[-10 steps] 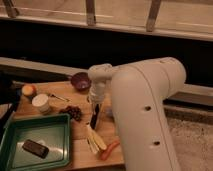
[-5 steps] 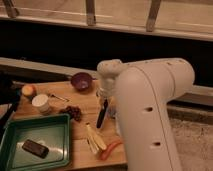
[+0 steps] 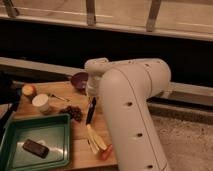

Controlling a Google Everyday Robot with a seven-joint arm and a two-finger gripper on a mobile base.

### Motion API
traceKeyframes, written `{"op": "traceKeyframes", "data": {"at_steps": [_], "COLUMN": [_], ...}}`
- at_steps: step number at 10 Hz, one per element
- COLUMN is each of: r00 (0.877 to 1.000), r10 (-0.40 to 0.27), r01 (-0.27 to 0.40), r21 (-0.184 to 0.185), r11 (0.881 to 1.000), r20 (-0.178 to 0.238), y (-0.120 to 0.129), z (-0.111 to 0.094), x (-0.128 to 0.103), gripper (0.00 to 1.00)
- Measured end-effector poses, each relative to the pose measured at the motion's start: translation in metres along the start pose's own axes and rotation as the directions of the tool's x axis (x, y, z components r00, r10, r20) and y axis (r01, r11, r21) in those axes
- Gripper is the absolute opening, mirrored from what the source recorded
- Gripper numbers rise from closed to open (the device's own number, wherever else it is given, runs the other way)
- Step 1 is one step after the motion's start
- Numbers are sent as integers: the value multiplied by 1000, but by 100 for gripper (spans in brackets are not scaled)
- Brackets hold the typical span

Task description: Wipe table surface with brush

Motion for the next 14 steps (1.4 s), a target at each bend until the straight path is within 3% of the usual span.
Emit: {"op": "traceKeyframes", "data": {"at_steps": [3,7,10,12,14], "r00": [999,993,993,995,998], "r10": [33,117,117,102,58], "r01": [-32,-116,-117,-102,-58], "r21": [4,43,64,69,55], "r11": [999,992,991,992,997], "r20": [-9,-10,-3,4,6], "y": [7,-54,-77,-72,-40], "z": [6,-1,-7,-7,-2], "x": [11,36,30,14,-13], "gripper": [0,0,0,0,0]}}
